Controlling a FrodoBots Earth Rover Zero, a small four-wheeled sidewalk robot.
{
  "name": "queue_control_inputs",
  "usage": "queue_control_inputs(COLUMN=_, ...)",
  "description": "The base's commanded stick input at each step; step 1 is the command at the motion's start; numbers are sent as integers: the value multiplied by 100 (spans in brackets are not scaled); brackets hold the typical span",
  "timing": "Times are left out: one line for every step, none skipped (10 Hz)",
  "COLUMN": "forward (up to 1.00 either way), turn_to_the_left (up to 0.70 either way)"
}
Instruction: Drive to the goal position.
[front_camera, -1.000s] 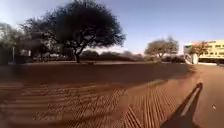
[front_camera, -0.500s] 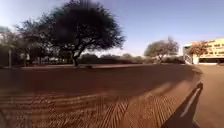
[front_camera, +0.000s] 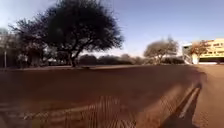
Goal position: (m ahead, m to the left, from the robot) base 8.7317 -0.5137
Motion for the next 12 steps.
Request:
queue_control_inputs(forward=100, turn_to_the_left=0)
queue_control_inputs(forward=100, turn_to_the_left=0)
queue_control_inputs(forward=100, turn_to_the_left=0)
queue_control_inputs(forward=100, turn_to_the_left=0)
queue_control_inputs(forward=100, turn_to_the_left=0)
queue_control_inputs(forward=100, turn_to_the_left=0)
queue_control_inputs(forward=100, turn_to_the_left=0)
queue_control_inputs(forward=100, turn_to_the_left=0)
queue_control_inputs(forward=100, turn_to_the_left=0)
queue_control_inputs(forward=100, turn_to_the_left=0)
queue_control_inputs(forward=100, turn_to_the_left=0)
queue_control_inputs(forward=100, turn_to_the_left=0)
